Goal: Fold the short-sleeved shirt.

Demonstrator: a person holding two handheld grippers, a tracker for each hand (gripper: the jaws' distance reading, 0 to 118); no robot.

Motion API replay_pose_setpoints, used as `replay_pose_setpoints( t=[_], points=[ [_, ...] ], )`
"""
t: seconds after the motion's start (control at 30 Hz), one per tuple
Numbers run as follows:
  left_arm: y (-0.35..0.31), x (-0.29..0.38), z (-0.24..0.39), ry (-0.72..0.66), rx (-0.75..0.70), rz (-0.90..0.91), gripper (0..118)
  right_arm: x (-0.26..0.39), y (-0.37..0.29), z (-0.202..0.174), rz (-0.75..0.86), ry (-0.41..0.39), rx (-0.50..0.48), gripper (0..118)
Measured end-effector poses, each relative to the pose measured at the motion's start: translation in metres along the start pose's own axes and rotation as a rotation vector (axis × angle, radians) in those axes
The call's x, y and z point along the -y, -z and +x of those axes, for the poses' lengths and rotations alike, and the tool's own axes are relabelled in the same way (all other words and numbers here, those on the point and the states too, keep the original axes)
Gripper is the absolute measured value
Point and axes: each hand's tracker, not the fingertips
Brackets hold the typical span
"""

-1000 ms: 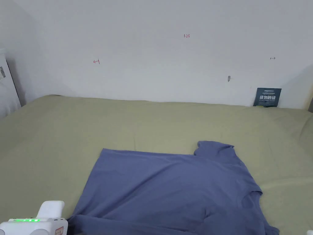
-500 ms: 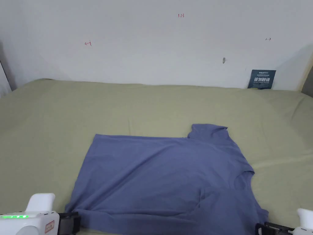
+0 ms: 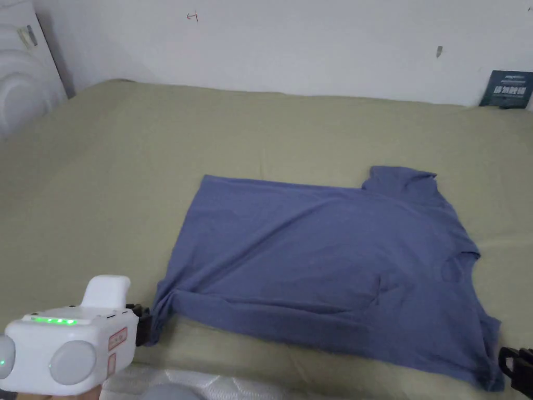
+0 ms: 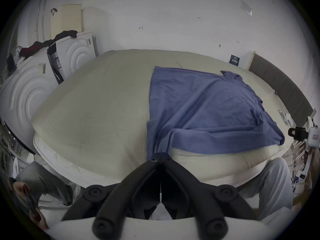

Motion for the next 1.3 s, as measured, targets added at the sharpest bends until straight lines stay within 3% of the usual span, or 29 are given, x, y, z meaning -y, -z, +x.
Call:
replay_pose_setpoints(
  t=[0.23, 0.27, 0.33, 0.37, 0.4, 0.5, 0.57, 0.6, 0.67, 0.83, 0.87, 0.9, 0.93, 0.97, 1.23, 1.27, 1.3],
  points=[
    [0.000, 0.020, -0.017, -0.012, -0.010, 0.019, 0, 0.008, -0.002, -0.003, -0.015, 0.005, 0.009, 0],
    [0.000, 0.022, -0.018, -0.005, -0.005, 0.015, 7, 0.005, -0.003, -0.001, -0.017, 0.003, 0.008, 0],
    [0.015, 0.023, -0.018, -0.005, -0.005, -0.046, 104, 0.007, -0.002, -0.003, -0.021, 0.005, 0.006, 0],
    [0.021, 0.026, -0.018, -0.004, 0.001, -0.078, 118, 0.008, -0.002, -0.004, -0.024, 0.006, 0.007, 0],
    [0.018, 0.023, -0.025, -0.032, -0.020, -0.010, 115, 0.005, -0.002, -0.002, -0.028, 0.007, 0.007, 0],
    [0.051, 0.027, -0.018, -0.016, -0.010, -0.042, 114, 0.006, -0.001, -0.002, -0.036, 0.006, 0.006, 0],
    [0.063, 0.029, -0.022, -0.020, -0.008, -0.057, 106, 0.006, 0.001, -0.001, -0.042, 0.005, 0.015, 0],
    [0.058, 0.024, -0.013, -0.021, -0.018, -0.056, 77, 0.006, 0.002, -0.001, -0.053, 0.007, 0.018, 0],
    [0.057, 0.027, -0.016, -0.012, -0.025, -0.057, 0, 0.005, 0.003, 0.003, -0.054, 0.016, 0.014, 0],
    [0.059, 0.039, -0.017, -0.008, -0.020, -0.061, 0, 0.005, 0.001, 0.006, -0.063, 0.003, 0.005, 3],
    [0.052, 0.025, -0.014, -0.009, -0.018, -0.065, 0, 0.005, 0.001, 0.007, -0.068, 0.003, 0.000, 22],
    [0.049, 0.024, -0.014, -0.013, -0.016, -0.054, 0, 0.005, 0.002, 0.008, -0.072, 0.015, -0.008, 73],
    [0.047, 0.024, -0.014, -0.013, -0.015, -0.050, 0, 0.004, 0.004, 0.012, -0.070, 0.020, -0.001, 107],
    [0.046, 0.023, -0.014, -0.010, -0.012, -0.060, 0, 0.003, 0.006, 0.014, -0.077, 0.027, -0.005, 113],
    [0.049, 0.019, -0.010, 0.003, -0.030, -0.081, 0, 0.003, 0.039, 0.010, -0.158, -0.009, -0.060, 114],
    [0.050, 0.019, -0.009, 0.006, -0.034, -0.087, 0, 0.003, 0.042, 0.011, -0.159, -0.011, -0.070, 106],
    [0.050, 0.018, -0.009, 0.005, -0.038, -0.089, 0, 0.003, 0.044, 0.012, -0.154, -0.021, -0.059, 88]
  ],
)
